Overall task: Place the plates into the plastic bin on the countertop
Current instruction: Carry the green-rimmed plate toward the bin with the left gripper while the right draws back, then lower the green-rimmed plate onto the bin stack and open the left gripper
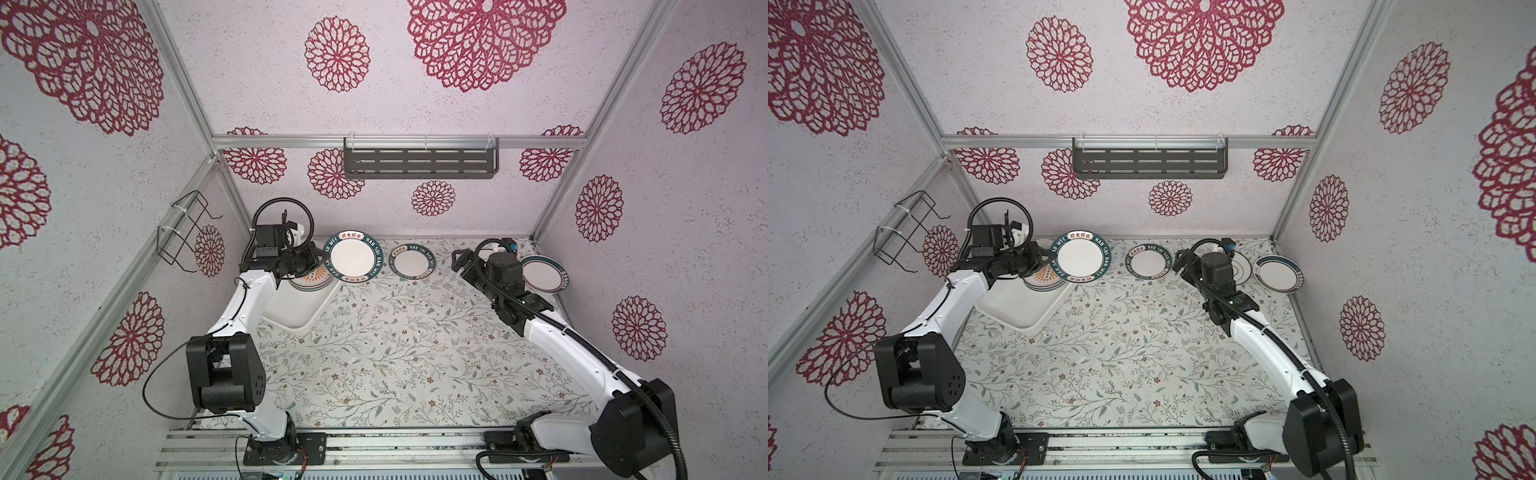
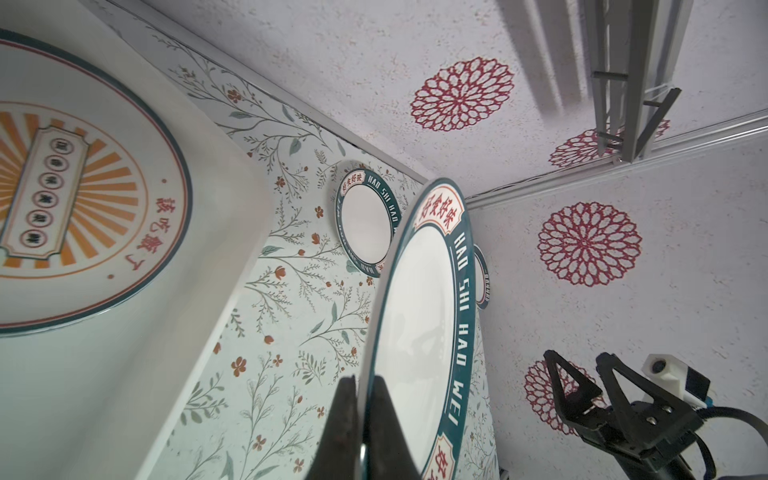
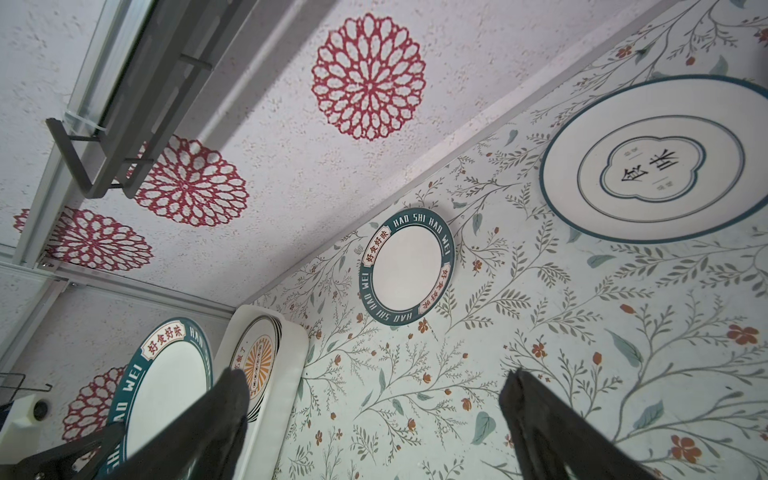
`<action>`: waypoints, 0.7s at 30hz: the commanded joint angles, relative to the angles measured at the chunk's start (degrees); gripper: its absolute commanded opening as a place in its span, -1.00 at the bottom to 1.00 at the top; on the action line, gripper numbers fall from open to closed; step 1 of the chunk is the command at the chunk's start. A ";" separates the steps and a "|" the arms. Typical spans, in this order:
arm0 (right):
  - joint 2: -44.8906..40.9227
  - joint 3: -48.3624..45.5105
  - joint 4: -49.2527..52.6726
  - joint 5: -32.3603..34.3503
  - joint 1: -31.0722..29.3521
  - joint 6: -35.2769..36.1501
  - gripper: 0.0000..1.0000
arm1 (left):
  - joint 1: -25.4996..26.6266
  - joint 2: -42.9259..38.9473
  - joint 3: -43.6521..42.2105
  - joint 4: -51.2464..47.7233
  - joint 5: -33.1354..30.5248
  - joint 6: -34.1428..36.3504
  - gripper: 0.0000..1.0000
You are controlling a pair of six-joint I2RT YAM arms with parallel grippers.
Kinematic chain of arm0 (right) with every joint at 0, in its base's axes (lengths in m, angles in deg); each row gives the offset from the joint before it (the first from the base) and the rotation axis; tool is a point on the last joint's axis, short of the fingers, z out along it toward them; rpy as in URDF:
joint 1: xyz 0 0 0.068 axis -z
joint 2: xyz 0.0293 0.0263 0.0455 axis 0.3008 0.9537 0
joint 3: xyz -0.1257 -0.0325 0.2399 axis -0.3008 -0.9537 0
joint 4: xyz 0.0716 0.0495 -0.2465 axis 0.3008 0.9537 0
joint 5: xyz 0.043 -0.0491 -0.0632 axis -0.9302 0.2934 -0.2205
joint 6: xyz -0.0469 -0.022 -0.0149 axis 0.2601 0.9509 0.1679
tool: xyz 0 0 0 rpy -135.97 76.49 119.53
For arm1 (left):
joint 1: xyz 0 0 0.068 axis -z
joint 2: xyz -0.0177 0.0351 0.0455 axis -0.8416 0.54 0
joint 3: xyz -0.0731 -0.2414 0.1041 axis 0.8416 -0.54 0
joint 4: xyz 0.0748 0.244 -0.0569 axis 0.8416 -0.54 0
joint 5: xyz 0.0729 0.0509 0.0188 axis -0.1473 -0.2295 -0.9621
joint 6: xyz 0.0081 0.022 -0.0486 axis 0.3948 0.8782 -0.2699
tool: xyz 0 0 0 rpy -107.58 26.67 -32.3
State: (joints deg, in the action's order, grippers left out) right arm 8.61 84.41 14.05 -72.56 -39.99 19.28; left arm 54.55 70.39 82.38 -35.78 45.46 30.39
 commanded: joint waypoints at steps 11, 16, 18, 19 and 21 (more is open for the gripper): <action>3.34 6.34 0.32 1.94 0.13 1.73 0.98 | -2.88 -0.51 0.22 1.96 -0.42 1.34 -0.95; 5.21 6.30 -1.97 1.01 0.07 1.30 0.98 | -5.57 0.50 -0.91 3.69 1.59 -0.85 -0.95; 6.72 7.57 -1.38 0.05 0.09 1.38 0.98 | -5.98 0.53 -0.92 2.90 0.28 -0.19 -0.95; 7.43 8.10 -1.48 -0.54 0.08 1.32 0.98 | -6.02 0.61 -0.76 2.00 -0.75 0.53 -0.95; 8.41 8.18 -2.94 -1.89 0.08 0.62 0.98 | -6.11 0.94 -0.43 0.71 -2.78 1.98 -0.95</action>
State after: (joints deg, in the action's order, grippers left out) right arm 16.32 90.70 13.65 -72.91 -39.99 19.52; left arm 48.52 70.57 81.57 -35.76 43.74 30.65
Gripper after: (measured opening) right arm 0.989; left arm 0.077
